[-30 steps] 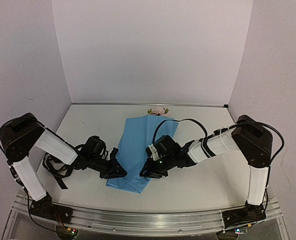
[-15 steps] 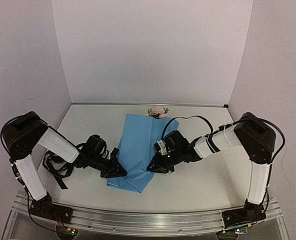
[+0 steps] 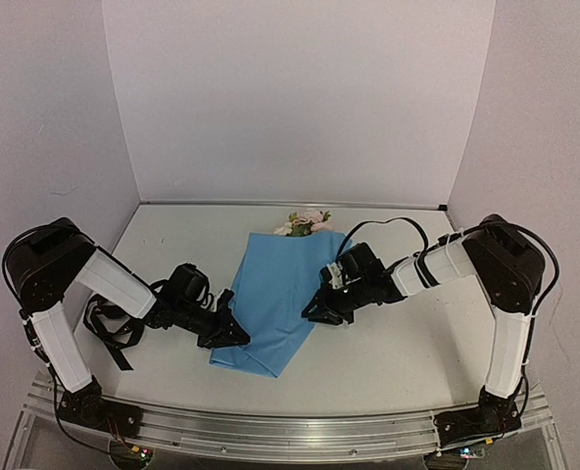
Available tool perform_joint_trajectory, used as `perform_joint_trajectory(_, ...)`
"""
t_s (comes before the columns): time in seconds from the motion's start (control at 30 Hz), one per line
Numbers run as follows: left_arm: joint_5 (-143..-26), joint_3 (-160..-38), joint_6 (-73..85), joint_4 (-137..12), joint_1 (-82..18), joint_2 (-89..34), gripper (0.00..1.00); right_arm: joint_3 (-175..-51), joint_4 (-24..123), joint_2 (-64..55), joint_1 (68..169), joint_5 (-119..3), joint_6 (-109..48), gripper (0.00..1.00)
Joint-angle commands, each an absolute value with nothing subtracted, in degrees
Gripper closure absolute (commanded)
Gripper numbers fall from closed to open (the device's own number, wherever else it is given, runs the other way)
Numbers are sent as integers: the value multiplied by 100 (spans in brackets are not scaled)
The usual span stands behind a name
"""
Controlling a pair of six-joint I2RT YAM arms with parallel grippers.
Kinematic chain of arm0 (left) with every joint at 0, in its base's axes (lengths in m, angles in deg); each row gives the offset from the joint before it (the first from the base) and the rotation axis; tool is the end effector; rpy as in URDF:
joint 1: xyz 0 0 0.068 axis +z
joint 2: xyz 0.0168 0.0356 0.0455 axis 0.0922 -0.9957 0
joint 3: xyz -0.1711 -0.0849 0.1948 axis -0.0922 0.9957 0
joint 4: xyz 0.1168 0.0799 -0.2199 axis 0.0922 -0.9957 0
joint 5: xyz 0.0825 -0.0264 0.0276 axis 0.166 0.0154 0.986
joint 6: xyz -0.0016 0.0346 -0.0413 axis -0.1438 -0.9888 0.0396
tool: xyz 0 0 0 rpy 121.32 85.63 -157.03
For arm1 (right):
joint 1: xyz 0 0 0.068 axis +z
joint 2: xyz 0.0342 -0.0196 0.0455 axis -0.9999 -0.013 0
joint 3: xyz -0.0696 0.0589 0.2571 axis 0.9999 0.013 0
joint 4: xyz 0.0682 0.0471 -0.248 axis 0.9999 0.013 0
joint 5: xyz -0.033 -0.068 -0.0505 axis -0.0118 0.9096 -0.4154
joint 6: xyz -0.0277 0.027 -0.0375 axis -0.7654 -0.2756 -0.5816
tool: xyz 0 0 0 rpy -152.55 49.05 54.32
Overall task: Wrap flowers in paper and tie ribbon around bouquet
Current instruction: Press the fold line on the folded wrapping paper.
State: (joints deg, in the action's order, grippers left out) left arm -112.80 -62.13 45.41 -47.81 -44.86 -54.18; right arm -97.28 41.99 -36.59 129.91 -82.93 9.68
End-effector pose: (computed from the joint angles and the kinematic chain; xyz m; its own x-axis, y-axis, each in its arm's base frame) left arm 0.2126 -0.2032 0.0934 -0.9982 0.0150 -0.0574 0.0546 0.6107 -0.7900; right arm 0.2834 0.2688 0.1182 -0.9837 -0.0310 -0.1773 -0.1583 0.6183 0.7698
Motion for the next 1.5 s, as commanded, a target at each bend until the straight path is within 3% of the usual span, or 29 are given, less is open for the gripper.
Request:
perform_joint_trajectory(0.0,-10666,-6097,4460,-5628,-4477,-5823,92,-9936,4128,-3891,12749,-8334,1059,77)
perform_joint_trajectory(0.8,-10714,-6089,4451,-5622,-4468,-5863,92,-10633,3913,-4278,11693,-8707,1583,77)
perform_joint_trajectory(1.27,-10810,-6217,4442,-5578,-4470,-6040,92,-10546,3881,-3280,11833,-8733,1571,74)
perform_joint_trajectory(1.47,-10833,-6239,4442,-5571,-4466,-6072,92,-10907,3778,-3646,12102,-8963,1739,72)
